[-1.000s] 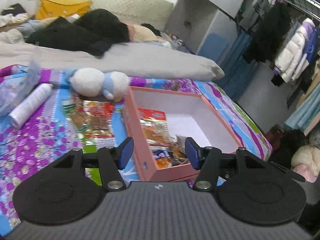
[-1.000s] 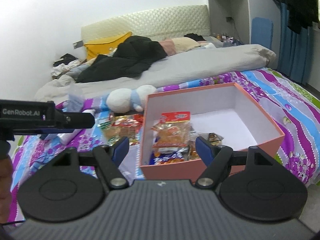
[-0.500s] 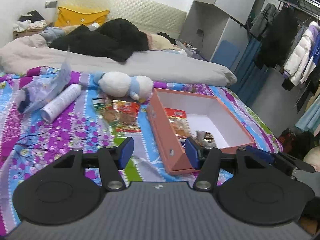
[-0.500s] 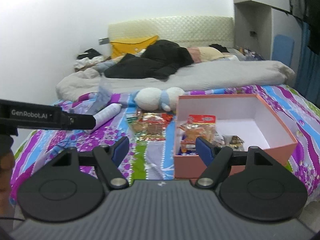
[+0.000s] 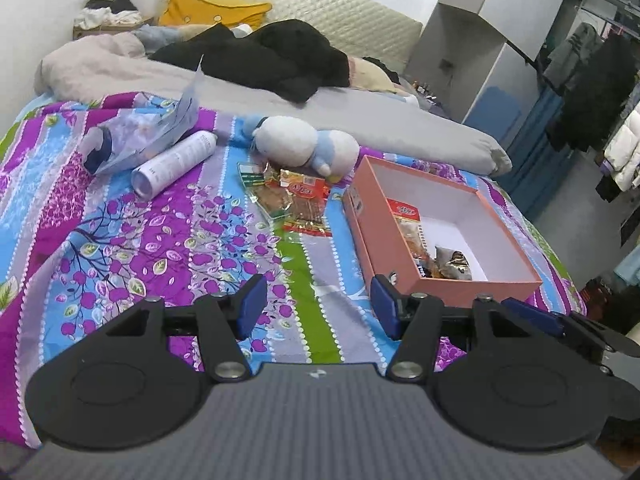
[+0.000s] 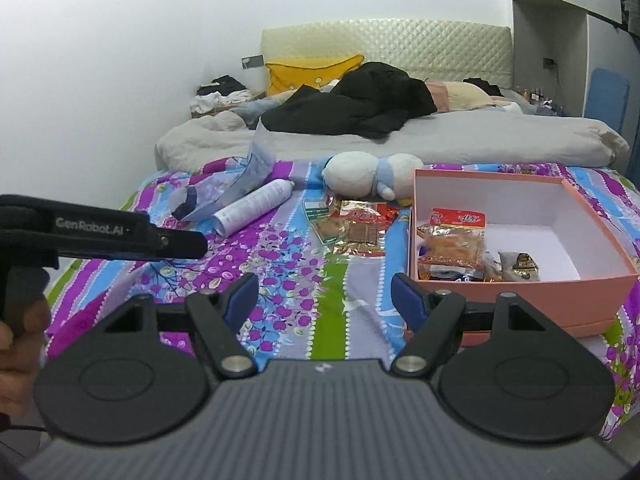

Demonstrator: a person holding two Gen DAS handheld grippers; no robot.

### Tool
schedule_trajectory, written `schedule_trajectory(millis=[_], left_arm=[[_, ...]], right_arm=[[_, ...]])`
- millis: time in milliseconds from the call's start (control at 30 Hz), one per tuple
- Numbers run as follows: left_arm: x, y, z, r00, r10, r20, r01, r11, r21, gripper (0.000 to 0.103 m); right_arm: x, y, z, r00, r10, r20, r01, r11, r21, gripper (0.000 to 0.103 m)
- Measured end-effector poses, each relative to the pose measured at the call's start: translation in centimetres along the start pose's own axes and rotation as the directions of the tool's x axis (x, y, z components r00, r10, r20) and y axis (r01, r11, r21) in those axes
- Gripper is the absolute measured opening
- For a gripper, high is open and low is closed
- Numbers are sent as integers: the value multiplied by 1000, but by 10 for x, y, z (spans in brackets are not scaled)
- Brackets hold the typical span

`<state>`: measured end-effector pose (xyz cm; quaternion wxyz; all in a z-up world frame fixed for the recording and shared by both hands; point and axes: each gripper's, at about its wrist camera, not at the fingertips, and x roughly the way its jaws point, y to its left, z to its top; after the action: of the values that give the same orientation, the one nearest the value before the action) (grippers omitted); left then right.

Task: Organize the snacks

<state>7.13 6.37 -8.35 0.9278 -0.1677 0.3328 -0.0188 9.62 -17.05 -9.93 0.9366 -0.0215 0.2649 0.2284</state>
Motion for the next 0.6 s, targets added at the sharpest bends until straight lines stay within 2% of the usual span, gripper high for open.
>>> schedule_trajectory(millis=[333, 600], left_arm=[[35, 16, -8, 998, 6, -56, -7, 1000, -13, 65], [69, 37, -2, 997, 14, -75, -17, 999, -42, 65]], right_arm=[[25, 7, -11, 999, -2, -38, 2, 1000, -3, 75], [56, 25, -18, 998, 4, -65, -8, 997, -74, 75]])
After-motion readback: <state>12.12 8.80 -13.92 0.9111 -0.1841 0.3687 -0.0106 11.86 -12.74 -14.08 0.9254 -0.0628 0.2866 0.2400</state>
